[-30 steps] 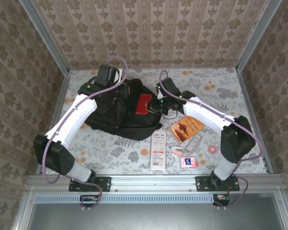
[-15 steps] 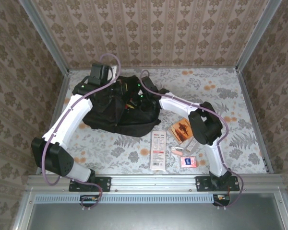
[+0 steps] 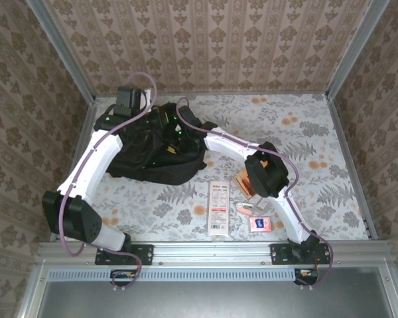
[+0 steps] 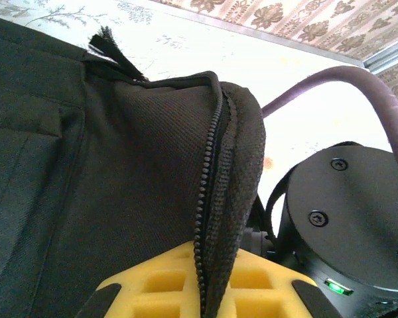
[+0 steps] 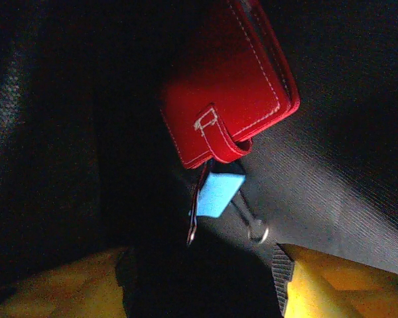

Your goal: Pack the student bag

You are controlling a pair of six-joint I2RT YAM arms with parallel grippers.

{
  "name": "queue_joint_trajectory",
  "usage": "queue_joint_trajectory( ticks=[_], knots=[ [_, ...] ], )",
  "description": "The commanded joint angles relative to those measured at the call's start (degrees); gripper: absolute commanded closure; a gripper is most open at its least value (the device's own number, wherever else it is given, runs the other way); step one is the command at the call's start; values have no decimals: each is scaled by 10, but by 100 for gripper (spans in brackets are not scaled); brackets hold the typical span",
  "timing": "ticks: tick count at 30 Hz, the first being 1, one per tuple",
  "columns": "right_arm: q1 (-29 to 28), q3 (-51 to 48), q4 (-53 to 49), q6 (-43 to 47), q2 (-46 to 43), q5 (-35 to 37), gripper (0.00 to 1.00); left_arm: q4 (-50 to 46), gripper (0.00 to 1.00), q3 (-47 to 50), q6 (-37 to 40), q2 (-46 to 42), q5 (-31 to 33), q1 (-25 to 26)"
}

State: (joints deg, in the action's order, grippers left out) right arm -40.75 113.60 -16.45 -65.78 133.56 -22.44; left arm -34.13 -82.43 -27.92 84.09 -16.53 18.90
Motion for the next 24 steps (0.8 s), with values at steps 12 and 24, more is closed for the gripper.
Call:
queue_joint_trajectory(
  ticks=[12,24],
  knots=[
    [-15,-146,-104,221,-236,152,37,34,100,10,-27,-19,15,-18],
    [-64,-401,-215,290,-505,323,39,34,100,17,-45,-17,13,-37]
  ],
)
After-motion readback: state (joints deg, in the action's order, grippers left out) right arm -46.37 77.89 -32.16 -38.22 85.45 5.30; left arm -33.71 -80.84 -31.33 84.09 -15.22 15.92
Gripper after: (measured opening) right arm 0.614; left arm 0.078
